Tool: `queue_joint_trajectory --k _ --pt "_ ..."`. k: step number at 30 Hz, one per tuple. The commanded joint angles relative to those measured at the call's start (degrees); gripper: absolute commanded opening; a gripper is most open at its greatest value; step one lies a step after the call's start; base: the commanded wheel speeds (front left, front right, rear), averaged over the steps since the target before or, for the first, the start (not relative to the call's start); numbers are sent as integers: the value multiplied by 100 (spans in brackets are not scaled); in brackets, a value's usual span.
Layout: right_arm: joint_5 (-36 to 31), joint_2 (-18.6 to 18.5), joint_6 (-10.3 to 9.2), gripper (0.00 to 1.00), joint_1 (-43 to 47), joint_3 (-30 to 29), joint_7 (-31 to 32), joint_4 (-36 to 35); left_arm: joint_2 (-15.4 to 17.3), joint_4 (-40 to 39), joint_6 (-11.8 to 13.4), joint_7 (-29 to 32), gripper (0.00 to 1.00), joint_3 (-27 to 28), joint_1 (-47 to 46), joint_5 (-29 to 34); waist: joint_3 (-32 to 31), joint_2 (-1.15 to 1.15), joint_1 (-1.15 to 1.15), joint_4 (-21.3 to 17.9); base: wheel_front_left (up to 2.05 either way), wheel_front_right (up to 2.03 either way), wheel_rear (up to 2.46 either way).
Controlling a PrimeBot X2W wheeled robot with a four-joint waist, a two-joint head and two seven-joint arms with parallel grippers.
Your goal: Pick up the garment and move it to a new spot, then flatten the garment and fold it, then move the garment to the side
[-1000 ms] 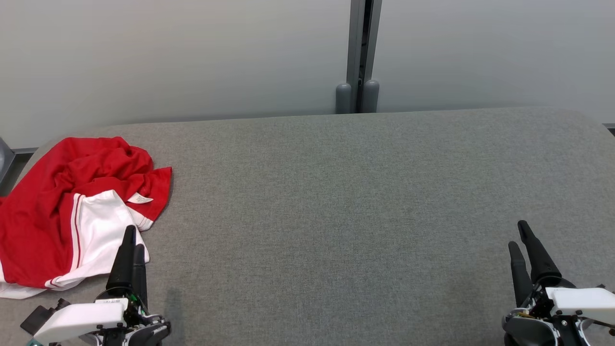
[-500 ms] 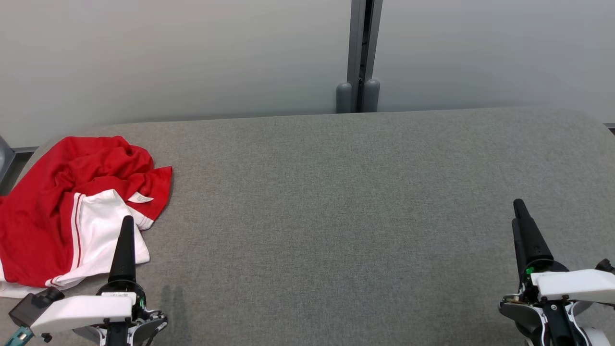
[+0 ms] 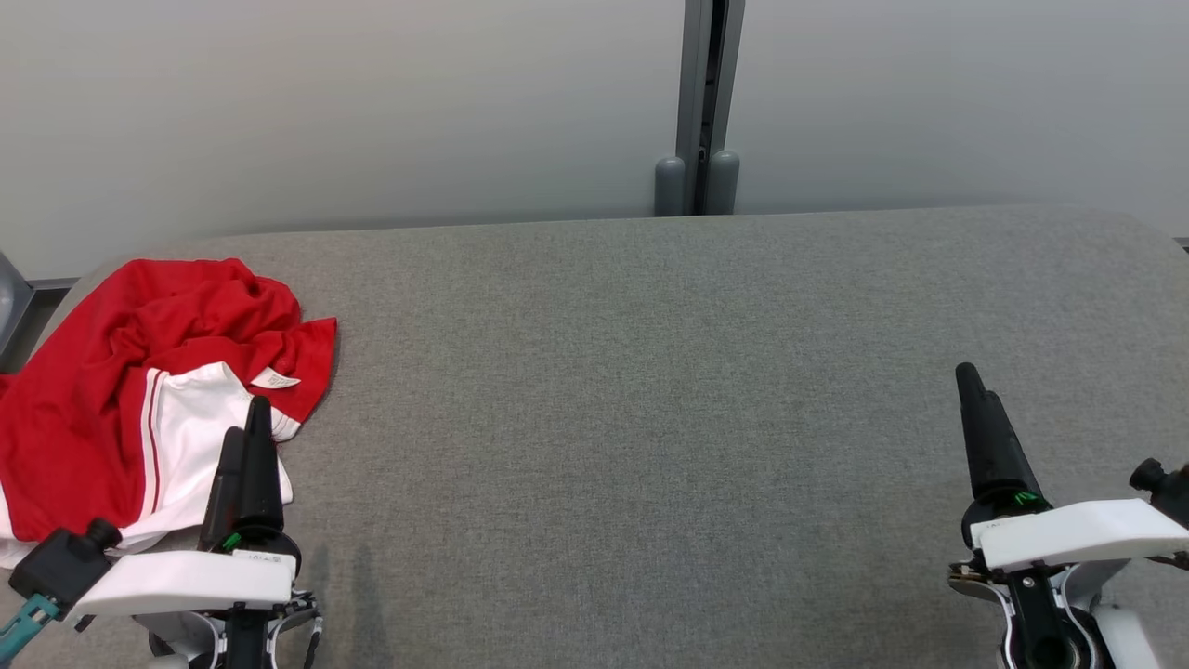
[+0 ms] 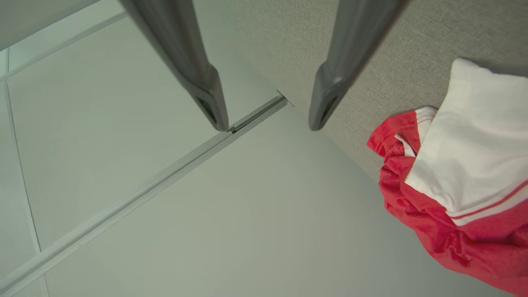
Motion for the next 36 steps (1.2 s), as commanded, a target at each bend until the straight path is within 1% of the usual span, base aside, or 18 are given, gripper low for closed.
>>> queue_joint_trajectory --k 1,13,17,25,36 --pt "-321 -55 8 100 -168 64 -82 -108 46 -104 36 -62 100 -14 -143 326 5 0 0 5 0 0 0" --pt "-1924 -66 9 100 -258 207 -307 -157 54 -112 220 -283 100 -177 -176 1883 53 0 0 23 0 0 0" --pt "-2399 -69 9 100 -282 228 -379 -159 57 -129 257 -347 100 -218 -174 2263 64 0 0 25 0 0 0" --pt "-3045 -76 10 100 -313 204 -522 -185 63 -132 296 -496 100 -253 -164 2923 63 0 0 39 0 0 0" --pt "-3720 -84 11 100 -297 250 -669 -128 67 -153 334 -646 100 -314 -117 3568 29 0 0 67 0 0 0"
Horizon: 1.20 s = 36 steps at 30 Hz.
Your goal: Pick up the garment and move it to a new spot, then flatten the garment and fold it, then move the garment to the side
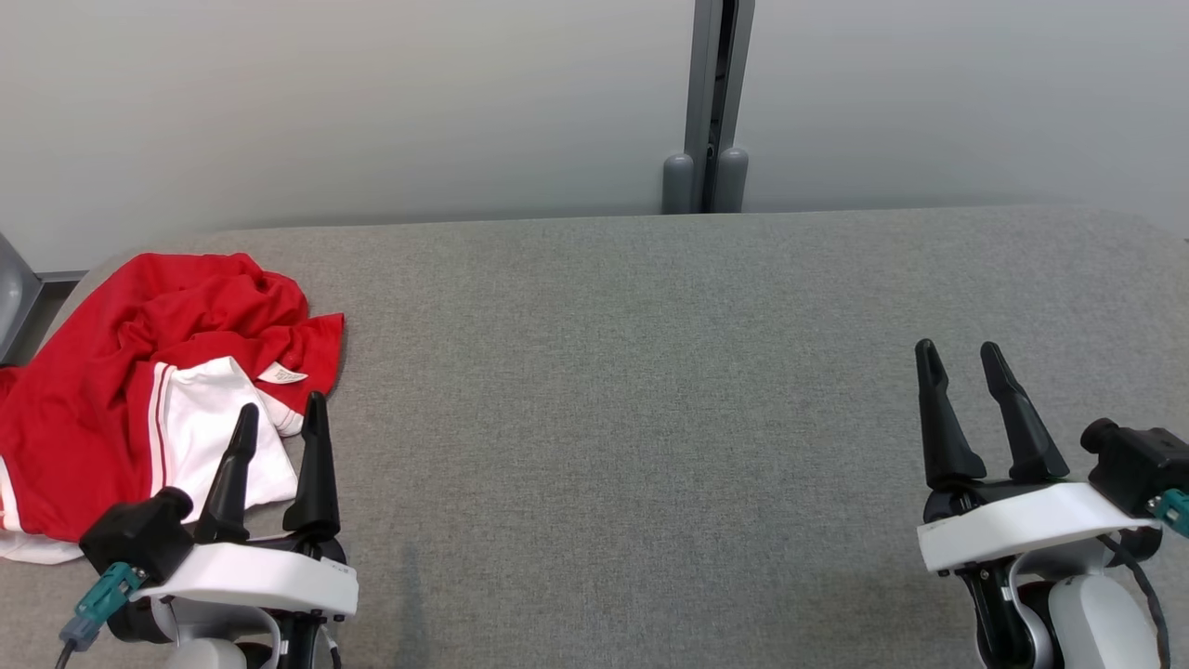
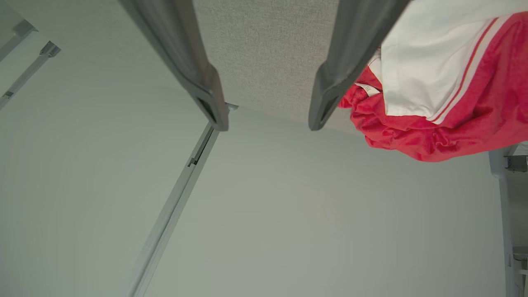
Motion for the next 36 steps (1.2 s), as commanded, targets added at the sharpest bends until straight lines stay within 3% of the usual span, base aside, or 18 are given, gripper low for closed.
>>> queue_joint_trajectory --k 1,36 --pt "-150 -57 9 100 -81 10 -69 -35 37 -59 31 -46 100 -3 -96 160 -3 0 0 3 0 0 0" --pt "-1923 -76 12 100 -240 -12 -480 57 51 -153 77 -463 100 -112 -107 1794 25 0 0 49 0 0 0"
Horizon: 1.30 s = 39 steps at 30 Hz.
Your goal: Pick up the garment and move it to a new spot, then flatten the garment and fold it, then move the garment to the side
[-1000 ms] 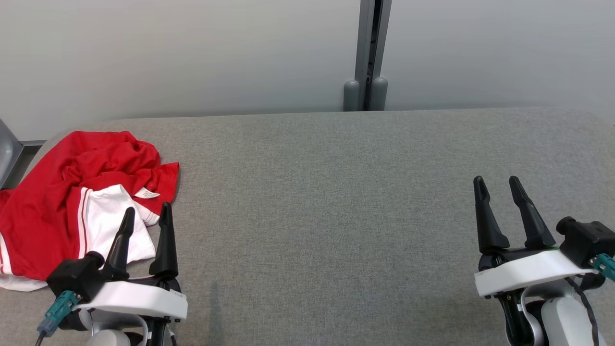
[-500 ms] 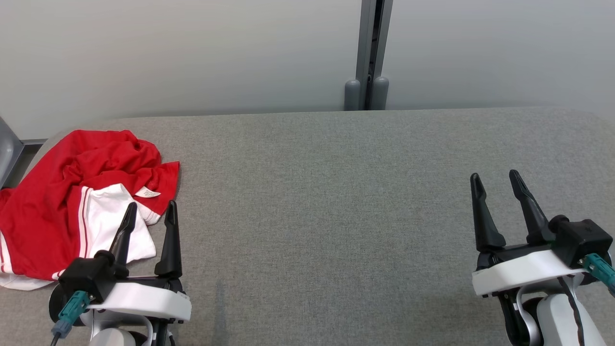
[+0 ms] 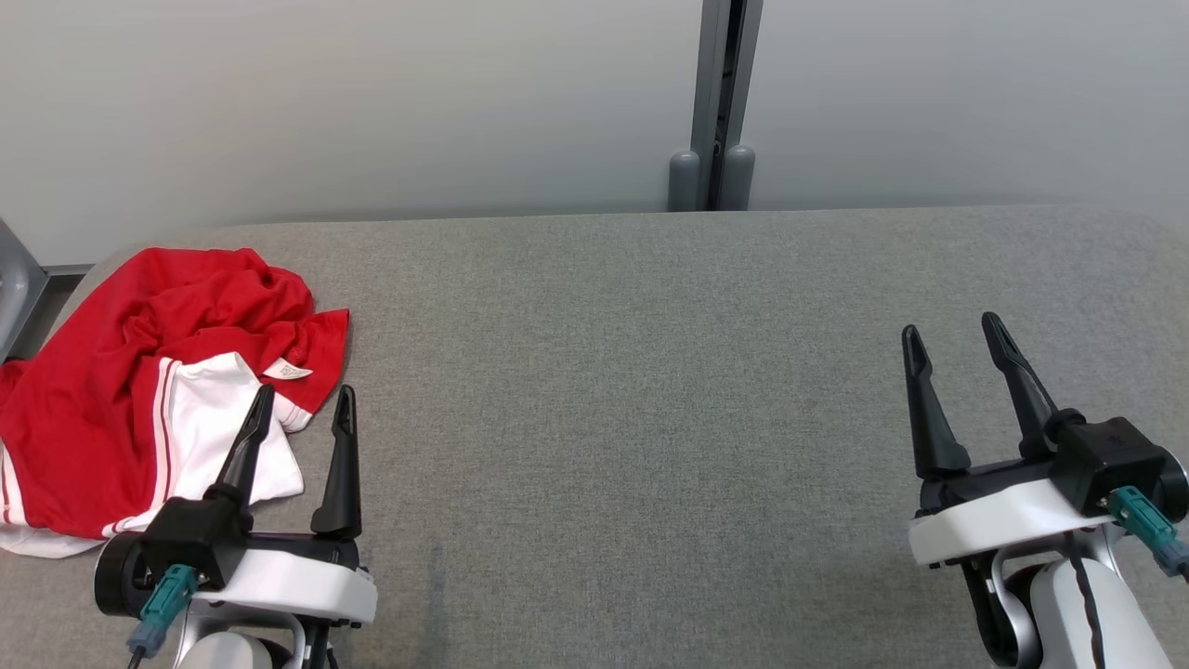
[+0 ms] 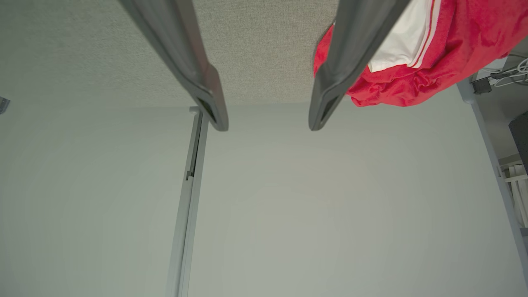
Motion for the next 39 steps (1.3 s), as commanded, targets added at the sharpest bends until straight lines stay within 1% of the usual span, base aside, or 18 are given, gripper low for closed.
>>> queue_joint_trajectory --k 1,12,23,39 --pt "-88 -52 11 100 -60 7 -57 -6 32 -35 36 -40 100 -1 -102 104 0 0 0 1 0 0 0" --pt "-383 -57 11 100 -88 47 -172 46 36 -18 29 -149 100 -12 -108 422 -1 0 0 3 0 0 0" --pt "-297 -56 11 100 -72 67 -169 85 34 55 3 -146 100 7 -136 300 -10 0 0 -2 0 0 0" --pt "-249 -55 11 100 -44 111 -169 136 34 95 44 -146 100 -39 -105 220 -39 0 0 36 0 0 0"
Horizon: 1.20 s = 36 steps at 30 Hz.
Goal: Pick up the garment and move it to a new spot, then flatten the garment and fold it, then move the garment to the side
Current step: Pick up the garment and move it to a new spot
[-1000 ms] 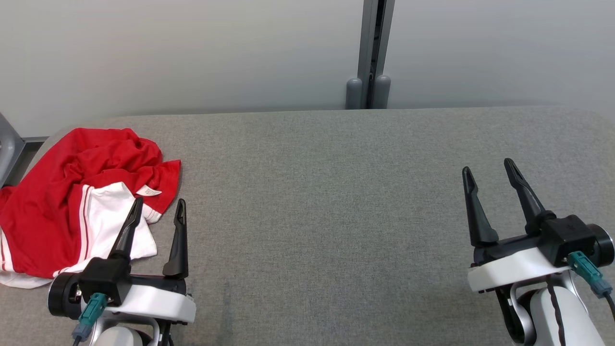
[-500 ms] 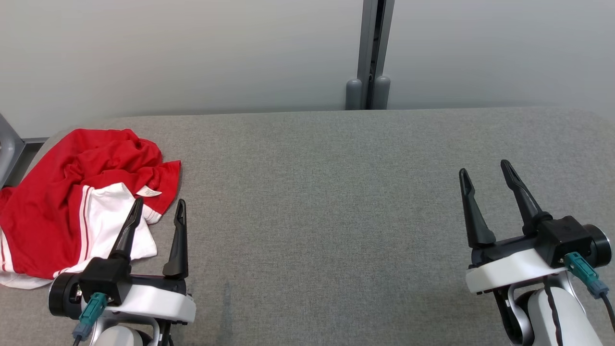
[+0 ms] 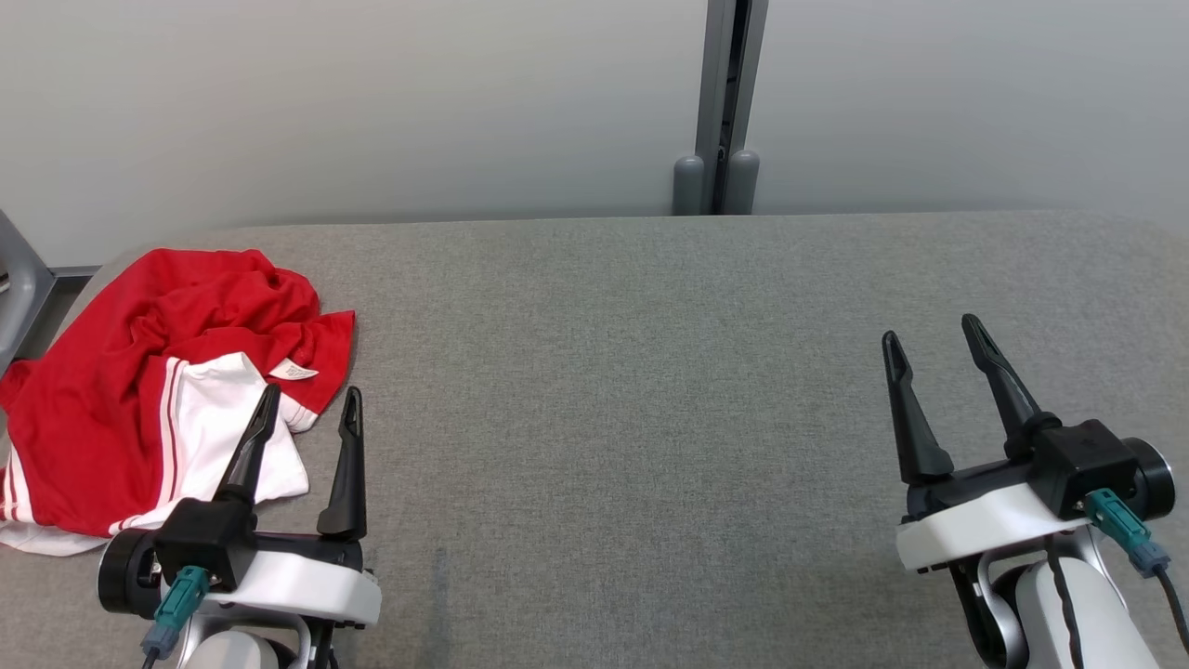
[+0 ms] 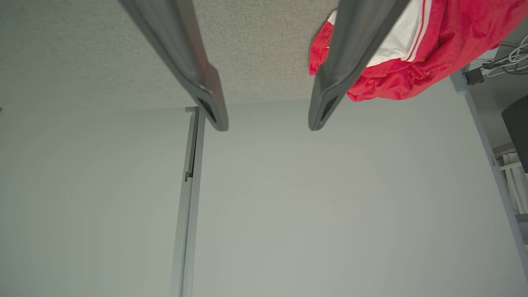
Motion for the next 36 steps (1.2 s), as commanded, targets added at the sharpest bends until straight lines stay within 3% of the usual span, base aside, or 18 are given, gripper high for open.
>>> queue_joint_trajectory --k 1,15,36 --pt "40 -47 8 100 16 1 -43 11 27 4 15 -11 100 11 -70 -26 -3 0 0 20 0 0 0" --pt "308 -46 8 100 90 152 -39 183 26 108 67 -11 100 78 -53 -123 -48 0 0 473 0 0 0" --pt "650 -47 8 100 193 543 -39 321 25 379 -15 -8 100 375 55 -119 -206 0 0 2030 0 0 0"
